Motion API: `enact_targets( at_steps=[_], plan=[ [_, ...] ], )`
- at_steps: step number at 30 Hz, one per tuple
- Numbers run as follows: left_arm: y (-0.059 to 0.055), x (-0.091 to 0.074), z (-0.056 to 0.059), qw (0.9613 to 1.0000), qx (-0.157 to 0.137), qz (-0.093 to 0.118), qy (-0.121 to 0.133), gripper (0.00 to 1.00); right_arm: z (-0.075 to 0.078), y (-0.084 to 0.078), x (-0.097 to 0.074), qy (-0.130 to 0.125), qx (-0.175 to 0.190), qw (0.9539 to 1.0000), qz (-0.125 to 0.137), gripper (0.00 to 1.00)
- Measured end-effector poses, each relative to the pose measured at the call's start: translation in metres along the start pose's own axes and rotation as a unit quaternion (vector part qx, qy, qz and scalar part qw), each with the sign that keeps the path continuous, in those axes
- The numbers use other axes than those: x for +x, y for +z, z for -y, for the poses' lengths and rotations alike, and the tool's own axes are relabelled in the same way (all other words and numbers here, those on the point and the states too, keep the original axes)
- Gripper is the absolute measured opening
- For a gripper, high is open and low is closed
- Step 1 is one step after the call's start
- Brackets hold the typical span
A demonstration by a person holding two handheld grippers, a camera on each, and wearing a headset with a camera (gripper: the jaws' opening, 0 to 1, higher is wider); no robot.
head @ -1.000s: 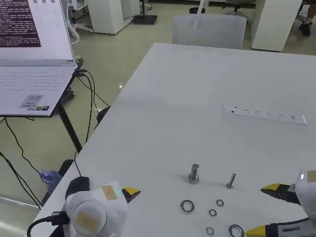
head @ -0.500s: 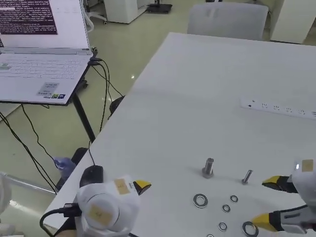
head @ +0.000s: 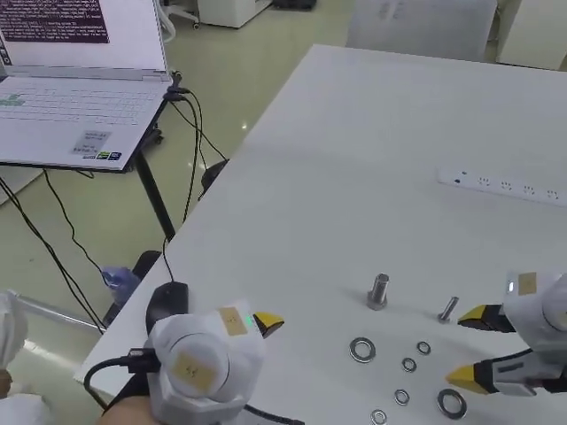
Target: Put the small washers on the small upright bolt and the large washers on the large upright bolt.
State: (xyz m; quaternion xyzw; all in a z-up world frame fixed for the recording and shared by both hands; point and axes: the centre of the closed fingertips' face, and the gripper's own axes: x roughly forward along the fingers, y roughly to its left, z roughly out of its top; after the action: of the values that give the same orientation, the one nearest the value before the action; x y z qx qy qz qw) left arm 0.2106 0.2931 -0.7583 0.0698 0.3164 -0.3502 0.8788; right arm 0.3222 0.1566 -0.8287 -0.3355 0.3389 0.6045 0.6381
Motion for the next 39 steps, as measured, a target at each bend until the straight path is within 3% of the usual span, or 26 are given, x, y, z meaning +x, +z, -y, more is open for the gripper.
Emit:
enact_targets(
  at_steps=[6, 11, 14, 20, 39],
  plan=[
    [-0.006, -0.001, 0.0, 0.9999, 0.01, -0.01, 0.002, 0.9, 0.002, 0.001, 0.011, 0.008, -0.02, 0.9997, -0.014, 0.47],
    [-0.004, -0.001, 0.002, 1.0, 0.008, 0.001, 0.002, 0.94, 0.003, -0.004, 0.02, 0.017, -0.029, 0.9987, -0.037, 0.43],
    [-0.007, -0.001, 0.002, 0.9999, 0.011, -0.005, 0.003, 0.92, 0.002, -0.004, 0.025, 0.026, -0.041, 0.9977, -0.048, 0.37],
    [-0.011, -0.002, 0.003, 0.9997, 0.015, -0.021, 0.0, 0.89, 0.004, -0.003, 0.034, 0.033, -0.054, 0.9964, -0.057, 0.36],
    [-0.014, -0.004, -0.001, 0.9998, 0.009, -0.016, 0.002, 0.85, 0.008, -0.007, 0.053, 0.042, -0.086, 0.9913, -0.09, 0.31]
  ],
)
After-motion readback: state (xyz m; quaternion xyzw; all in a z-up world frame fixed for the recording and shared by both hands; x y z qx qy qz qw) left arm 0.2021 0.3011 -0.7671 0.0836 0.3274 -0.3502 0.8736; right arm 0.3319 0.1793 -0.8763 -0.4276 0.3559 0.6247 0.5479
